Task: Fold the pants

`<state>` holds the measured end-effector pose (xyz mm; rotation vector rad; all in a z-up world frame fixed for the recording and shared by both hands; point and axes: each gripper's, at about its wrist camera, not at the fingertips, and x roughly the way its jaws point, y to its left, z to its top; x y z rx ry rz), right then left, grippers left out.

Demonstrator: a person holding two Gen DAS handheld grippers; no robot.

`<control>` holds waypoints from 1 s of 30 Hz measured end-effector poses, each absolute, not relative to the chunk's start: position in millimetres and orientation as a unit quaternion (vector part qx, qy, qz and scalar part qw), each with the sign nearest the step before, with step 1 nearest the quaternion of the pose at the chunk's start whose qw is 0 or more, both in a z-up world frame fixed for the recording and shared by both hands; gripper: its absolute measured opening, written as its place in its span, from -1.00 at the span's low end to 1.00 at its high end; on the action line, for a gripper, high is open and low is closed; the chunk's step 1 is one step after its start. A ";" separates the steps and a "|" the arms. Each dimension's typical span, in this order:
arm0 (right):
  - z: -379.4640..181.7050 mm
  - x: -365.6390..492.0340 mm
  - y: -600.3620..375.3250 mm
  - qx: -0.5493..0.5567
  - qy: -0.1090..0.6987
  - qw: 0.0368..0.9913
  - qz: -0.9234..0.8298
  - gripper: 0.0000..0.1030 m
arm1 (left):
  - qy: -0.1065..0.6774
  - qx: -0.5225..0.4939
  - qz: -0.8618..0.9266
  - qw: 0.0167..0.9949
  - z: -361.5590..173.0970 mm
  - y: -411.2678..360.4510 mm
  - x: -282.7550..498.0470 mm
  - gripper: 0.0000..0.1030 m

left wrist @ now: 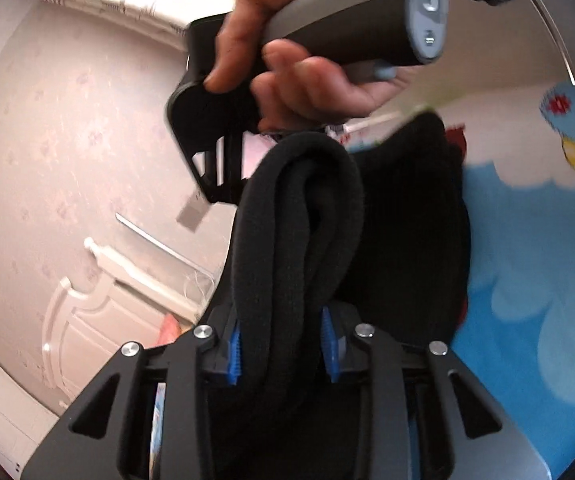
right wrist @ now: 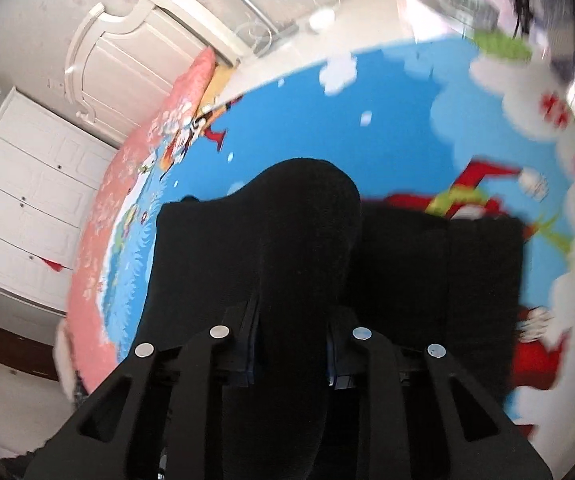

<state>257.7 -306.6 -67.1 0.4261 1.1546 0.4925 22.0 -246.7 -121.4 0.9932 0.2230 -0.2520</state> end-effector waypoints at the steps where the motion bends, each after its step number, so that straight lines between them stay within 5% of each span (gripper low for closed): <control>1: -56.6 256.2 -310.3 0.185 0.531 0.797 0.220 -0.52 | 0.103 0.472 -0.125 0.866 -118.5 -251.6 22.1 -0.40; 21: -64.0 244.0 -345.2 0.051 0.488 0.860 0.140 -0.46 | 0.125 0.492 -0.148 0.849 -137.2 -303.0 37.9 -0.29; 25: -87.5 244.5 -348.9 0.020 0.491 0.864 0.107 -0.17 | 0.130 0.485 -0.187 0.845 -142.6 -298.5 31.3 0.01; 27: -85.9 239.1 -353.5 0.016 0.484 0.870 0.092 0.10 | 0.130 0.434 -0.222 0.863 -120.7 -273.4 18.8 0.46; 30: -81.1 231.4 -348.3 -0.043 0.470 0.881 0.044 0.48 | 0.142 0.347 -0.262 0.890 -85.2 -221.8 0.1 0.47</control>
